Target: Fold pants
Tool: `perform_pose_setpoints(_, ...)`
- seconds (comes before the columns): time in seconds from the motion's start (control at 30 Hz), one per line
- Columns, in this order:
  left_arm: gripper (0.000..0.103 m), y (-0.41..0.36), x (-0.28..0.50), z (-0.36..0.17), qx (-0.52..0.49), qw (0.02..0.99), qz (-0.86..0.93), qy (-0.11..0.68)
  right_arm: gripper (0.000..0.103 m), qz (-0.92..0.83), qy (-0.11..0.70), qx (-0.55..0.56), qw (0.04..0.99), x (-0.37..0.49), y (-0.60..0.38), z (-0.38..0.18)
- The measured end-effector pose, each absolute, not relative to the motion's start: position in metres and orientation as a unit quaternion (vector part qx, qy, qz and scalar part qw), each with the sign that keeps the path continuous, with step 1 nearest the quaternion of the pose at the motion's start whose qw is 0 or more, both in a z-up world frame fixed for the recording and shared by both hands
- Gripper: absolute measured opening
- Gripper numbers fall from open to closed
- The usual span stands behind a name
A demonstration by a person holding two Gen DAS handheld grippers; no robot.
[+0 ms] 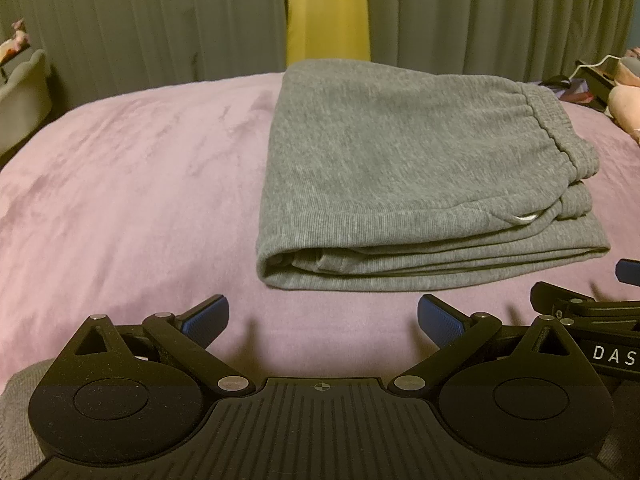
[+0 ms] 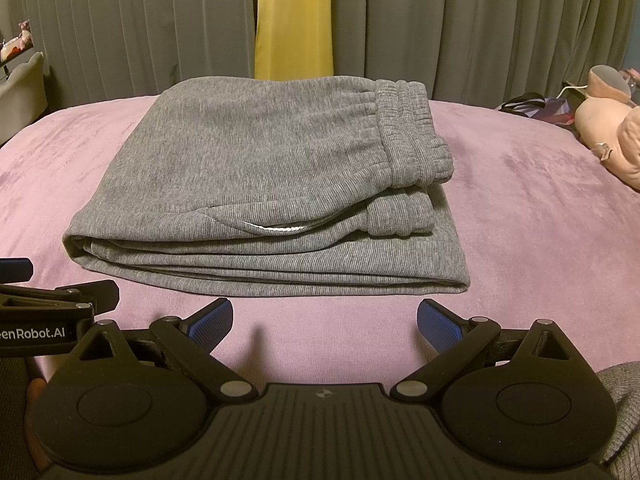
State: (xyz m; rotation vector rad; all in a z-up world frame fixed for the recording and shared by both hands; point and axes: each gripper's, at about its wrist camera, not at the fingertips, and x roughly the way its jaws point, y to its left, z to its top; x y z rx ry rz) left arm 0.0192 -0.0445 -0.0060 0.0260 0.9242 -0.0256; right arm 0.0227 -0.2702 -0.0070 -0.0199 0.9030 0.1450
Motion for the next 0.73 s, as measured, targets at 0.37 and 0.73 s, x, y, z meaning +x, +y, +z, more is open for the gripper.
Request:
perform_pose_setpoints(0.37, 0.103, -0.0446, 0.0197, -0.0046, 0.011, 0.895, -0.009, 0.446, 0.099, 0.071, 0.436, -0.011, 0.897, 0.0227, -0.2704, -0.0071)
perform_pose_setpoints(0.73, 0.103, -0.0457, 0.0182, -0.0026, 0.011, 0.899, -0.007, 0.438, 0.099, 0.072, 0.436, -0.012, 0.897, 0.0228, -0.2702, -0.0076)
